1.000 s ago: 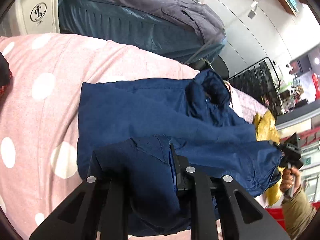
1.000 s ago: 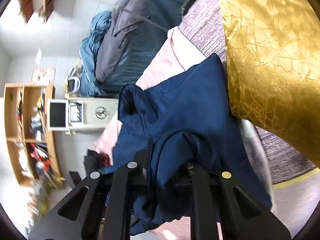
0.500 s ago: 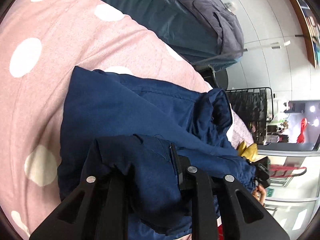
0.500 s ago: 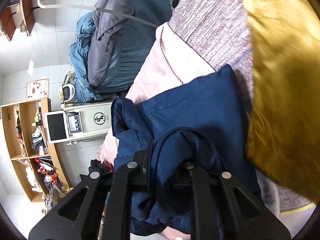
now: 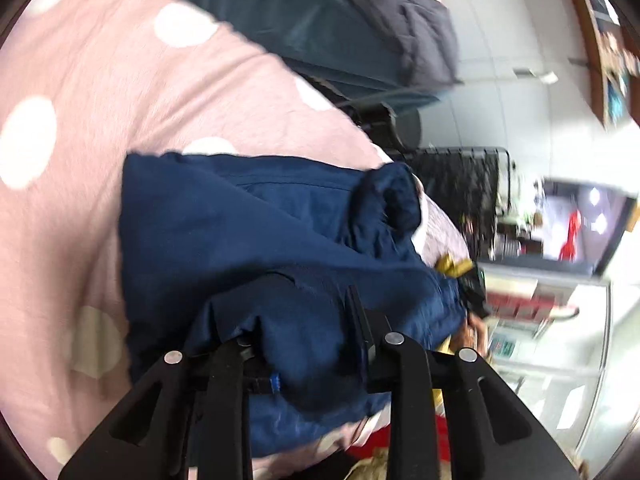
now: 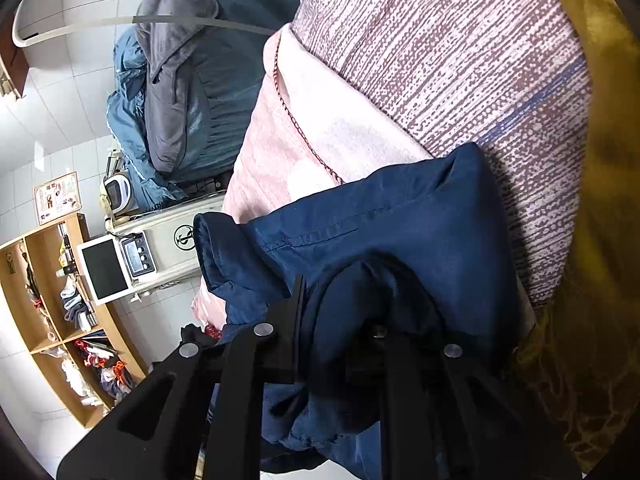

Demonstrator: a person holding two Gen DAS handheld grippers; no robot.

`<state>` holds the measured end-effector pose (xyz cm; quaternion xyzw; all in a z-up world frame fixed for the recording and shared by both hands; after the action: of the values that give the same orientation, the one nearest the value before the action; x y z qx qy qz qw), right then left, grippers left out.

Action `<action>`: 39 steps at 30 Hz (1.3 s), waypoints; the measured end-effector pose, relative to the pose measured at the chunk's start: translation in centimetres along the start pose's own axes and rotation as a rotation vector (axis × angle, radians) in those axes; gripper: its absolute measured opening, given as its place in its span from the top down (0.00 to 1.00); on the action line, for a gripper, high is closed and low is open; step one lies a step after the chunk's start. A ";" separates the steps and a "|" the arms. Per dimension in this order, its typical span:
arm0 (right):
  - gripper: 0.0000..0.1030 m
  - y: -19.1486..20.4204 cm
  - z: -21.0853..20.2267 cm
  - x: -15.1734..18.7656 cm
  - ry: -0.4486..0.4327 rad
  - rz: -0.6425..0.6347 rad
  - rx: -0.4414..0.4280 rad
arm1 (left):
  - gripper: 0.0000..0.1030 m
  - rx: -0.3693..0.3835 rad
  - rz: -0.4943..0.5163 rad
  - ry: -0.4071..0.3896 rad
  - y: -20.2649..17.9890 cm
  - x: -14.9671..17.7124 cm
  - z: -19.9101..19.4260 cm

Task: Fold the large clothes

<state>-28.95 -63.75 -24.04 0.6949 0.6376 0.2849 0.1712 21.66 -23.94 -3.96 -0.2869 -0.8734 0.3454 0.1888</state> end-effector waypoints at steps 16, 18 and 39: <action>0.28 3.8 -3.8 -0.7 -0.094 0.213 -0.285 | 0.36 -0.378 0.237 -0.299 -2.6 7.1 -6.4; 0.28 5.7 -5.8 -0.4 -0.152 0.087 -0.204 | 0.32 -0.383 0.258 -0.312 -3.1 8.5 -4.9; 0.27 11.6 -4.2 15.3 -0.215 -0.714 0.302 | 0.28 -0.556 0.466 -0.373 -7.5 9.8 3.8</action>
<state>-22.02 -50.71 -11.08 0.4730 0.8521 0.0363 0.2209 9.38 -24.11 0.04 -0.4496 -0.8644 0.1756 -0.1408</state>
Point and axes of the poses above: each gripper's, at about its wrist camera, not at the fingertips, and z roughly the way its jaws point, y to its left, x to its underside, the point moved 3 cm from there along z, roughly the way its jaws point, and after that the axes turned 5 degrees about -z, right-handed, at the moved point
